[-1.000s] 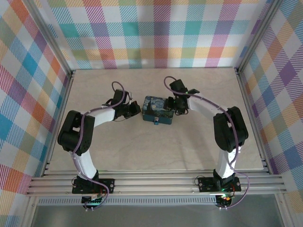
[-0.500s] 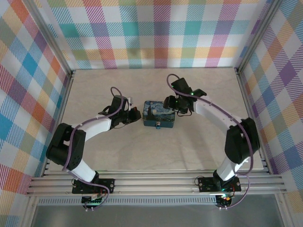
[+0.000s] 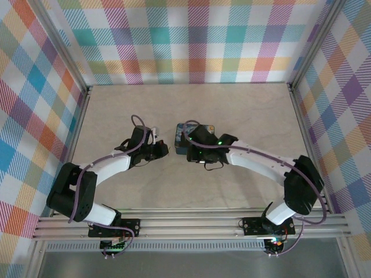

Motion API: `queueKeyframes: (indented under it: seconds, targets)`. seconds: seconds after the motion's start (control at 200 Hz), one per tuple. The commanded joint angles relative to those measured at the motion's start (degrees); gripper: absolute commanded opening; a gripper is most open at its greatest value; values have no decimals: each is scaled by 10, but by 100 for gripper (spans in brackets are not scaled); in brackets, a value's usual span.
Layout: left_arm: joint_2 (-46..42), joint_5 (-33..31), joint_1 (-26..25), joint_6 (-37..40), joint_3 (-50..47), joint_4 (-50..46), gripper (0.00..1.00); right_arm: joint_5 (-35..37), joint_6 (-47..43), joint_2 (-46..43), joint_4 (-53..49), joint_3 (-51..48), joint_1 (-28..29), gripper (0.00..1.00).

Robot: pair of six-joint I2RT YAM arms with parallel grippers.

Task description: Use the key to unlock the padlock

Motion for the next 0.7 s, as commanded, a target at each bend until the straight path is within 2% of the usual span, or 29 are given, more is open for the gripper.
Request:
queueKeyframes:
  seconds: [0.0,0.325,0.695]
  targets:
    - [-22,32,-3,19,-23,11,0,32,31,52,49,9,5,48]
    - [-51,73,-3,14,-66,39,0,74,17,165,78,76,1,45]
    - [-49,79,-3,25,-72,42,0,105,7,201,64,95,-14,44]
